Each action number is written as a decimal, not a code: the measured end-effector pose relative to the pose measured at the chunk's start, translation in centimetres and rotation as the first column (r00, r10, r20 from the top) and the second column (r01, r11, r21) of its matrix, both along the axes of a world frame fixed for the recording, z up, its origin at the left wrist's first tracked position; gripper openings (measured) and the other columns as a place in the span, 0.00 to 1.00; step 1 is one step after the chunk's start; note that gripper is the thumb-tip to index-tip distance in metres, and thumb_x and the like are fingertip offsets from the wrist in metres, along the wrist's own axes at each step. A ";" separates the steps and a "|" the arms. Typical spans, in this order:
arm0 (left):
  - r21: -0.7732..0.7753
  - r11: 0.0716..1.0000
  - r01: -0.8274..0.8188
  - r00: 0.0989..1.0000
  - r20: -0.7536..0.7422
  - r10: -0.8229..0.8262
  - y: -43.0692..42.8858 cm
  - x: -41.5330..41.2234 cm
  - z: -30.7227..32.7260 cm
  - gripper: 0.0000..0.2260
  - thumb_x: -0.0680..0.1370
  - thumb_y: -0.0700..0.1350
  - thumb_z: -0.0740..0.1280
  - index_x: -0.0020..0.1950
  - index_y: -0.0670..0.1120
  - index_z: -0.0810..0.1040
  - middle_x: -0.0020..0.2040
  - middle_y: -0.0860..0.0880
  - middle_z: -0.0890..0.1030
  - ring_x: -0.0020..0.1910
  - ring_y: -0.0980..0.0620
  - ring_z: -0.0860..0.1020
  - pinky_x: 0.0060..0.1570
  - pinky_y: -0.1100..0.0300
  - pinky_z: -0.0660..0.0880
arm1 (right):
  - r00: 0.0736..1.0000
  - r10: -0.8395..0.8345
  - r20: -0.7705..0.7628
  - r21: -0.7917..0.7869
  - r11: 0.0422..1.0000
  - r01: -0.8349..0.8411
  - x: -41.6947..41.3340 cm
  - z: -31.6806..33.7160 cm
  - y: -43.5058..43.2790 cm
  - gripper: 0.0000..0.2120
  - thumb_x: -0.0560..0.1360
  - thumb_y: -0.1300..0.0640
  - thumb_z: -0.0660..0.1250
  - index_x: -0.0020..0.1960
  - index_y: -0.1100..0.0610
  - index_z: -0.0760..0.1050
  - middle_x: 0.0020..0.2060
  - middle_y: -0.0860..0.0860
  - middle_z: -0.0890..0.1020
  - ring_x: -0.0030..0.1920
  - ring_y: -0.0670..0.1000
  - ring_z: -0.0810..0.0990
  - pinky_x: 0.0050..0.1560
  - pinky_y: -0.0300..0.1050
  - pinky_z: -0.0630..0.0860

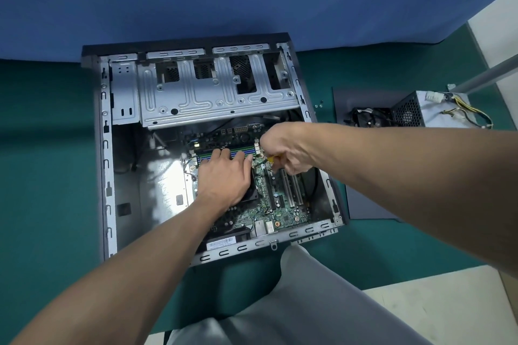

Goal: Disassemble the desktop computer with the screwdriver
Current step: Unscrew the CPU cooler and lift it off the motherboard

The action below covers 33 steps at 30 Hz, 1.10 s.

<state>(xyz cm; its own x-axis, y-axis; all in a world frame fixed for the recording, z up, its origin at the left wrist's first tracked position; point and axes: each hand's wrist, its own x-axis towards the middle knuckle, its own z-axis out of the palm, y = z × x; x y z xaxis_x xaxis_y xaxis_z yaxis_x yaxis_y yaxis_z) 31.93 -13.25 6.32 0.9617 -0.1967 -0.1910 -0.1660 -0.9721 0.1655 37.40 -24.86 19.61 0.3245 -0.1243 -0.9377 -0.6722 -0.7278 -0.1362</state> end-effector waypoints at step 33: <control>-0.006 1.000 0.000 1.000 -0.016 0.000 0.1 0.0 0.3 0.26 0.80 0.56 0.43 0.52 0.47 0.79 0.46 0.43 0.80 0.47 0.45 0.77 0.40 0.53 0.73 | 0.777 0.579 0.248 -0.273 0.811 -0.517 -1.1 0.4 1.0 0.07 0.78 0.63 0.59 0.43 0.55 0.72 0.36 0.52 0.71 0.37 0.54 0.75 0.32 0.39 0.74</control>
